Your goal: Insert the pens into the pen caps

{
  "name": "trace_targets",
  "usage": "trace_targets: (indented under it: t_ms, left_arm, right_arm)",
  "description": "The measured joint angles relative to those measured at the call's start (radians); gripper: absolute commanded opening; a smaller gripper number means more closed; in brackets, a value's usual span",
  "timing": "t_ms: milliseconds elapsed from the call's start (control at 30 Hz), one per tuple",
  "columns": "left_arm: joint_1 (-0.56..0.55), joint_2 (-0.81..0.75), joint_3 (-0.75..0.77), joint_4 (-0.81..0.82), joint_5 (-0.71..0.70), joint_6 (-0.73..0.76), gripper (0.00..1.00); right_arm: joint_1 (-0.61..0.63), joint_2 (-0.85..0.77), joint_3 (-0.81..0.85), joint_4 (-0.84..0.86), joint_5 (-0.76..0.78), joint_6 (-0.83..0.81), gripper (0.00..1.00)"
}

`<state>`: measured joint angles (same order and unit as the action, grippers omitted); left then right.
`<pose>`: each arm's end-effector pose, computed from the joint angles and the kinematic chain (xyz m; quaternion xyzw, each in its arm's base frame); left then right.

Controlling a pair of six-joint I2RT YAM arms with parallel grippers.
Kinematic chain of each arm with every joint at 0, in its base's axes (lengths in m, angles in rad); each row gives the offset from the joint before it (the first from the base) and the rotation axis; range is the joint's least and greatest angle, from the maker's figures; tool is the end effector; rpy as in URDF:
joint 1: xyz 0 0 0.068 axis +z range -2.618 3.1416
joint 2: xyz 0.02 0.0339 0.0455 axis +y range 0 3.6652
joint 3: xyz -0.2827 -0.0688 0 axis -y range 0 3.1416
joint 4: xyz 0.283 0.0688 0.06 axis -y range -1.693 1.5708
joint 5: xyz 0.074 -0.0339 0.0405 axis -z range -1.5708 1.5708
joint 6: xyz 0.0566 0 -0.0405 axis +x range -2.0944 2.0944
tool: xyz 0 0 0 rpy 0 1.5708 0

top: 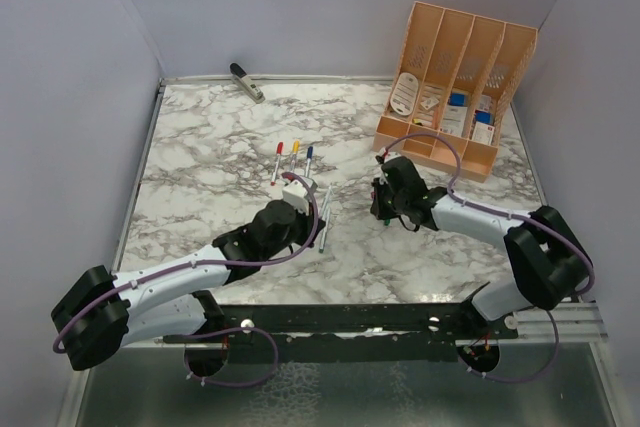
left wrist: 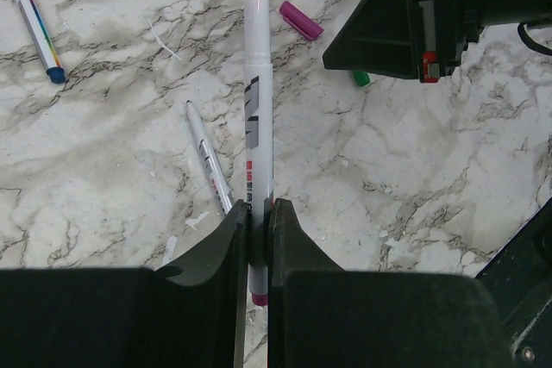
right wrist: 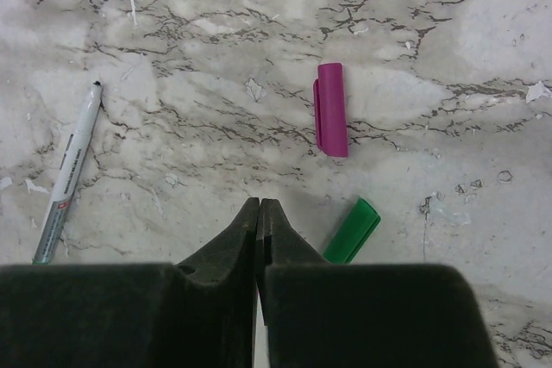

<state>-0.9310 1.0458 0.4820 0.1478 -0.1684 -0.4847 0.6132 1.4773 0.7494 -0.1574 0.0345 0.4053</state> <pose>0.1678 -0.2096 0.2052 0.1400 0.8244 -0.3001 0.4591 0.2689 0.1869 0.1504 -0.0919 0.9372 0.1496 0.3013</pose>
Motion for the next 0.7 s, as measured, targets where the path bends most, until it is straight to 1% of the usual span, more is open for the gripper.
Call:
trace_targets:
  t_ms: [433,700]
  left_arm:
    - [0.032,0.000,-0.006,0.011,0.011,0.000,0.00]
    - [0.048,0.002,-0.011,0.024,0.026,0.000,0.00]
  right_arm:
    - [0.000,0.096,0.010,0.011,0.007,0.022,0.01]
    - [-0.002,0.165,0.068,0.047,0.068,0.035,0.01]
